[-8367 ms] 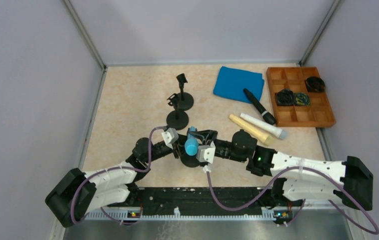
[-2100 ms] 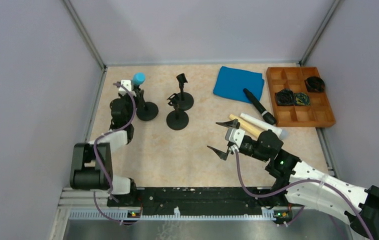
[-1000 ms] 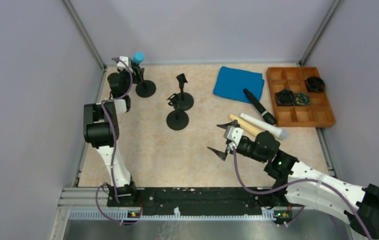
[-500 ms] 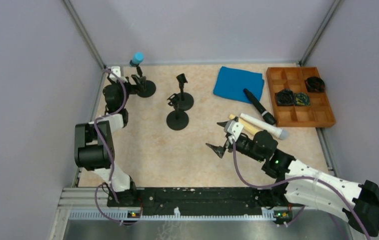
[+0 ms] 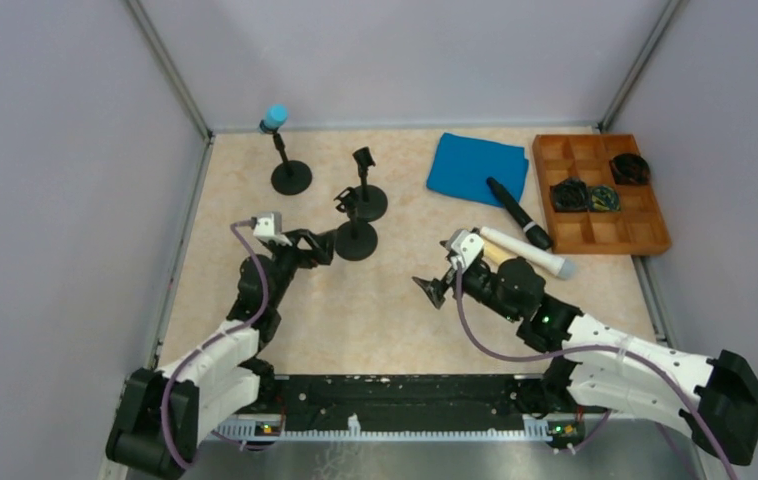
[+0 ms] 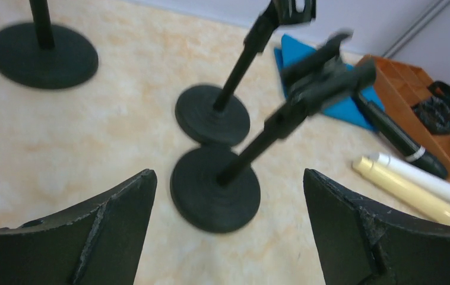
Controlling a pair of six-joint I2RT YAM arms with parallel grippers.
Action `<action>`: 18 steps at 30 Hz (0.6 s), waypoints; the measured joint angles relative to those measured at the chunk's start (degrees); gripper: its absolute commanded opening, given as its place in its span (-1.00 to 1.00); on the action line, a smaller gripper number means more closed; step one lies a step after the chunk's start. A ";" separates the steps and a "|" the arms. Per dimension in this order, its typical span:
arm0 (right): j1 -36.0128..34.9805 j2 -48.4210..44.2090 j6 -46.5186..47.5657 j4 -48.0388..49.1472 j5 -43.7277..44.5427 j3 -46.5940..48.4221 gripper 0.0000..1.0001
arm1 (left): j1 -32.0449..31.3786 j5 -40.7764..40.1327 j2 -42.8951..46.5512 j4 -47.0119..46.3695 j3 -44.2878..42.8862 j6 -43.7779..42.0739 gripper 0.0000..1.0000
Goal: Attach the microphones to the stand
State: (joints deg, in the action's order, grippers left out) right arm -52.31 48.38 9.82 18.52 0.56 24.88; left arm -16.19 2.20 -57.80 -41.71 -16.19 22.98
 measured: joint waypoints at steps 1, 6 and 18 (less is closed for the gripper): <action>0.09 0.37 -1.07 -0.66 1.25 0.42 0.85 | -0.26 0.09 1.64 -0.31 2.23 0.48 0.97; 2.56 5.88 -8.79 -8.92 7.78 9.68 0.82 | -0.63 0.35 6.43 -0.46 10.60 1.42 0.97; 19.28 15.98 -30.08 -30.67 8.41 23.54 0.81 | -6.73 4.39 -1.38 -12.15 11.02 -3.37 0.97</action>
State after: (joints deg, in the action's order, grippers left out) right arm -33.04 64.36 -20.25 -12.14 8.97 48.42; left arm -22.92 6.59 -59.18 -53.87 -5.17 19.62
